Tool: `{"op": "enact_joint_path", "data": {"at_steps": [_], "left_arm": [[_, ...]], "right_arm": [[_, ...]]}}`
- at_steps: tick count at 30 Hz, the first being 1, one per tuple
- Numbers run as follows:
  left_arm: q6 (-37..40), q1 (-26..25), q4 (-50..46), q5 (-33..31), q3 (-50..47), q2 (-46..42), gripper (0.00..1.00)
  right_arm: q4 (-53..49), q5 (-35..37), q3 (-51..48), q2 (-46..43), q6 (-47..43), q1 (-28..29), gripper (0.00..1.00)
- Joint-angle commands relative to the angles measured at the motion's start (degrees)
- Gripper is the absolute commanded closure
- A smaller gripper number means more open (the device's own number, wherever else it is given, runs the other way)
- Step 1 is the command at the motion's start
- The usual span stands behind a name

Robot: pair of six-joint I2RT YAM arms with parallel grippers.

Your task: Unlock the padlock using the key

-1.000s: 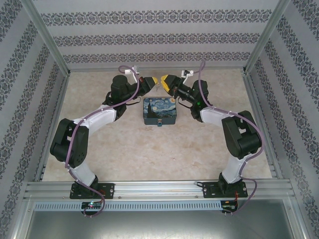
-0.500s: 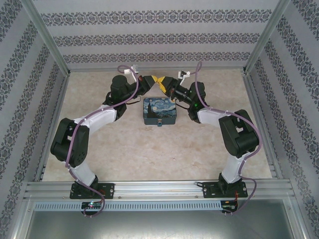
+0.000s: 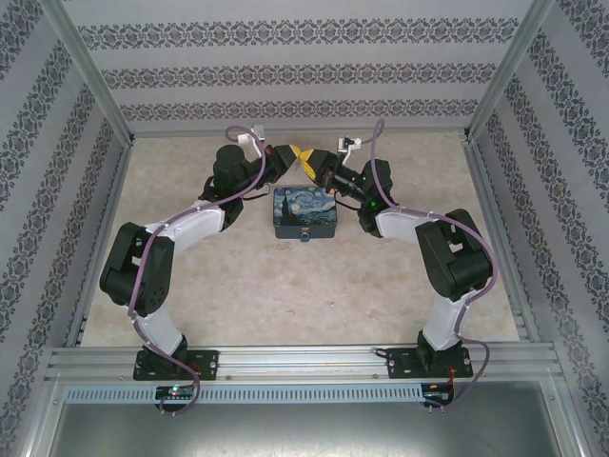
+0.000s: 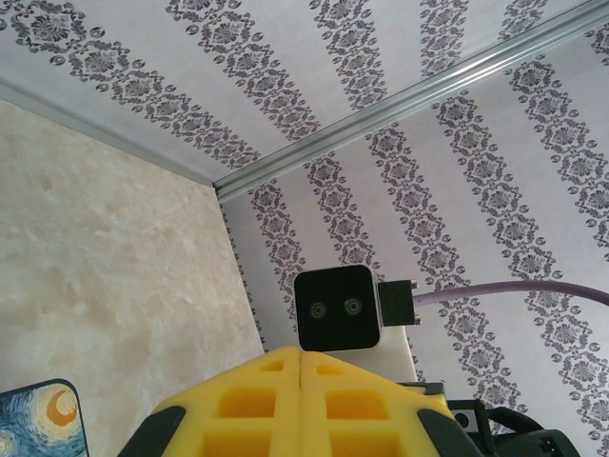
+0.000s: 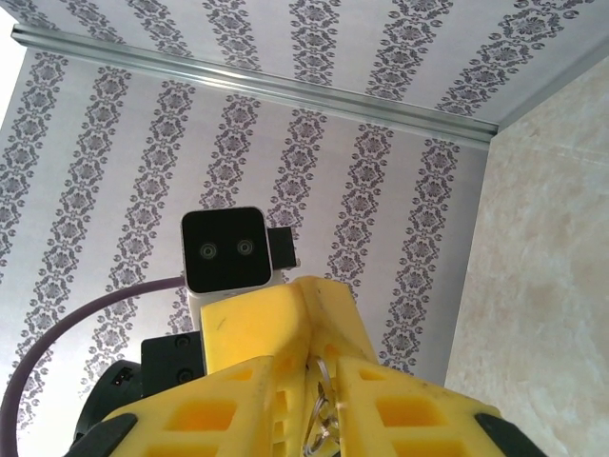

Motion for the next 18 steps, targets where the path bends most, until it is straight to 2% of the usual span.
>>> {"op": "enact_joint_path", "data": {"at_steps": [1,18], "left_arm": [[-0.7,0.1,3.5,0.2,0.0,0.4,1.00],[-1.4,-0.1,3.1,3.0,-0.1,0.4,1.00]], "right_arm": [[3.7,-1.2,0.2,0.9,0.1,0.5,0.77],[3.3,-1.9,1.3,1.8,0.3,-0.2,0.84]]}}
